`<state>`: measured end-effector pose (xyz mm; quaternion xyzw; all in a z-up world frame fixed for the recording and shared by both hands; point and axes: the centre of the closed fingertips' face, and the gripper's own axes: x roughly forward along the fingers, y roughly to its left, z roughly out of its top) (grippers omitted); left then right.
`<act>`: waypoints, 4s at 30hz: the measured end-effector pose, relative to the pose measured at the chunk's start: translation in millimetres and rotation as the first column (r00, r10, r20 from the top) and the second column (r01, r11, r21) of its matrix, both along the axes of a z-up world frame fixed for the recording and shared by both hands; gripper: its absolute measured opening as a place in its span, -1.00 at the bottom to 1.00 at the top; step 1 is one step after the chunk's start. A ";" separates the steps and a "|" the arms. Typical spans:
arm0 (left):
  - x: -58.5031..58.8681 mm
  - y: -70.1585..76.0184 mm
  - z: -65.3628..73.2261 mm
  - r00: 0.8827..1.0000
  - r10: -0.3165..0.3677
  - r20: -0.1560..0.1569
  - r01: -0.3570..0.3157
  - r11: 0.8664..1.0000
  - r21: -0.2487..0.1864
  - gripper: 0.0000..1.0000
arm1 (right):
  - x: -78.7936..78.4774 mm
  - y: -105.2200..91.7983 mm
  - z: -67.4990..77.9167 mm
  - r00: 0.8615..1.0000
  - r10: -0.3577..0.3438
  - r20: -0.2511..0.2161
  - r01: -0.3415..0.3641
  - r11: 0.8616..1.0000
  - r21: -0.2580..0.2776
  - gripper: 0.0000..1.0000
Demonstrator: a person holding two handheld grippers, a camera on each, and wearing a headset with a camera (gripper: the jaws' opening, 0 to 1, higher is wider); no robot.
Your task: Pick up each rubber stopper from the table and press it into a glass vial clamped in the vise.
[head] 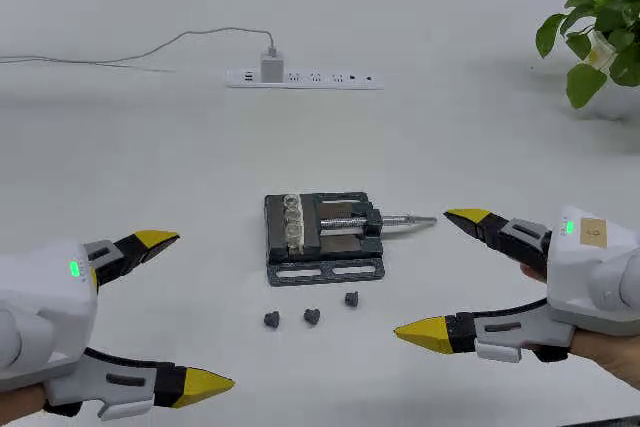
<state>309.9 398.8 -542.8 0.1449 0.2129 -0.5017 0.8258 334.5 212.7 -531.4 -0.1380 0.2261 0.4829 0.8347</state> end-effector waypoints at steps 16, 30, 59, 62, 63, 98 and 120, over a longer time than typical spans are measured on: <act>11.1 -5.5 -4.1 0.999 -0.045 -0.005 0.045 0.998 0.052 0.49 | 0.3 -0.3 0.9 1.000 -0.005 0.001 0.005 1.000 0.002 0.84; 13.1 -17.8 -20.8 0.992 -0.123 -0.041 0.127 0.984 0.123 0.22 | -1.0 -1.9 0.1 1.000 -0.017 -0.007 0.017 1.000 0.011 0.82; 15.0 -37.0 -79.8 0.964 -0.251 -0.086 0.265 0.926 0.269 -0.47 | -1.3 -8.6 -4.9 0.999 -0.039 -0.021 0.039 0.999 0.013 0.77; 15.6 -39.6 -83.8 0.962 -0.260 -0.087 0.274 0.921 0.276 -0.53 | -1.3 -9.6 -5.6 0.999 -0.043 -0.024 0.043 0.999 0.013 0.76; 15.8 -40.4 -84.6 0.961 -0.261 -0.089 0.276 0.921 0.276 -0.55 | -1.3 -9.6 -5.6 0.999 -0.044 -0.025 0.044 0.999 0.014 0.76; 16.5 -56.2 -104.6 0.938 -0.328 -0.116 0.348 0.882 0.319 -0.90 | -0.8 -15.0 -6.7 0.996 -0.077 -0.037 0.078 0.997 0.018 0.74; 17.1 -58.5 -104.6 0.942 -0.319 -0.103 0.335 0.891 0.308 -0.93 | -0.4 -10.6 -6.4 0.997 -0.067 -0.043 0.068 0.997 0.022 0.72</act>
